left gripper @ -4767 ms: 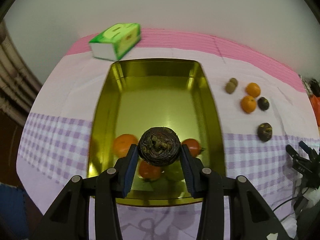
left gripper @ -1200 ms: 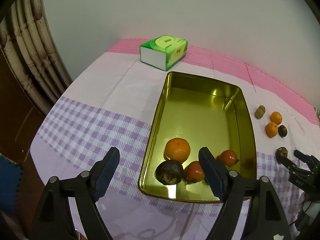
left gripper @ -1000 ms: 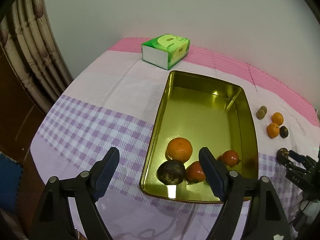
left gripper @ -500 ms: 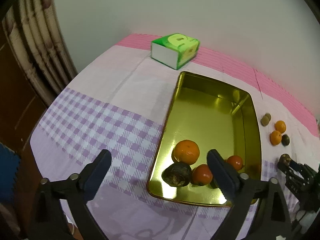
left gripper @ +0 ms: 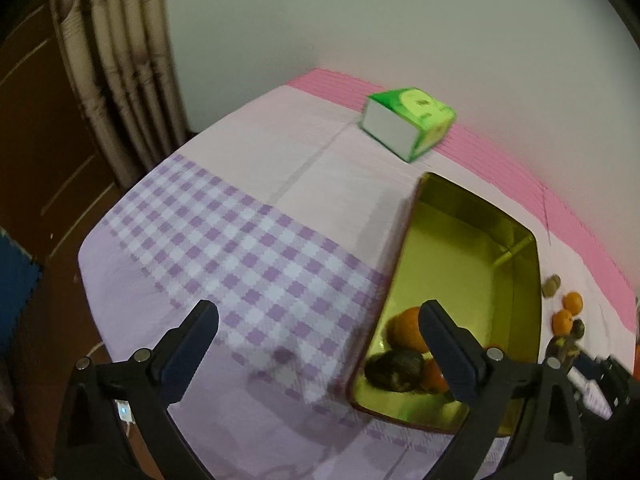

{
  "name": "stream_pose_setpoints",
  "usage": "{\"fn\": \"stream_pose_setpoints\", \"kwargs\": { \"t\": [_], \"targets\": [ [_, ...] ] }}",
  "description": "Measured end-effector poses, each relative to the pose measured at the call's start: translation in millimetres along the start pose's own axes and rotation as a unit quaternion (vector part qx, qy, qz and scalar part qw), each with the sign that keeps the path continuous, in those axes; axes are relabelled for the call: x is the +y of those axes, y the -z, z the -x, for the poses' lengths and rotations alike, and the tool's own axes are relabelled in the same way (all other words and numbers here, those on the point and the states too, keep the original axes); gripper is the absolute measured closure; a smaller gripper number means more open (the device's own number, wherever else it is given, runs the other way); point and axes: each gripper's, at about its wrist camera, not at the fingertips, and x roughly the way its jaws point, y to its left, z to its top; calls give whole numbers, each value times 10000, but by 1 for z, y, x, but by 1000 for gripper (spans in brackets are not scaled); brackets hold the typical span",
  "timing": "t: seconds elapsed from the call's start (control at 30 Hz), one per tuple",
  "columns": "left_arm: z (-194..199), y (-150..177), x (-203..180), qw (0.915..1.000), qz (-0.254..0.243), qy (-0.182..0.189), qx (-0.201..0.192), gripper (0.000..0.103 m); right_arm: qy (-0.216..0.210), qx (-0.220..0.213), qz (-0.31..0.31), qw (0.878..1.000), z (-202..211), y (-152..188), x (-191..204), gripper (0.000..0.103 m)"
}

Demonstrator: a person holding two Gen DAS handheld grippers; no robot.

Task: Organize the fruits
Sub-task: 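Carry the dark brown fruit with the right gripper into the tin tray, then open the right gripper to release the dark brown fruit in the tray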

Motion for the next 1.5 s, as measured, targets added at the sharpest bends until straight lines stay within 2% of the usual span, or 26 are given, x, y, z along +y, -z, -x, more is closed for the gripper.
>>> {"fn": "stream_pose_setpoints", "kwargs": {
  "t": [0.13, 0.23, 0.53, 0.77, 0.87, 0.93, 1.2, 1.33, 1.5],
  "targets": [
    [-3, -2, 11, 9996, 260, -86, 53, 4, -165, 121, 262, 9994, -14, -4, 25, 61],
    [-5, -2, 10, 9997, 240, -82, 71, 4, -208, 257, 364, 9988, -27, -2, 36, 61],
    [-10, -1, 7, 9996, 209, -91, 187, 4, -245, 447, 357, 9981, -42, 3, 38, 61],
    [-13, 2, 3, 9996, 125, -73, 227, 4, -287, 437, 272, 9983, -44, 4, 37, 60],
    [-13, 2, 2, 9997, 117, -41, 223, 4, -305, 433, 236, 9983, -43, 4, 36, 54],
    [-12, 2, 2, 9997, 110, -15, 218, 4, -328, 414, 240, 9983, -42, 5, 38, 44],
    [-11, 3, -3, 9998, 14, -9, 212, 4, -331, 167, 47, 9993, -24, 7, 32, 36],
    [-10, 3, -5, 9998, -30, -33, 200, 4, -241, -67, -290, 9993, -6, 13, 11, 24],
    [-10, 3, -7, 9998, -66, -64, 188, 4, 148, -163, -741, 9970, 7, 28, -33, 21]
  ]
}}
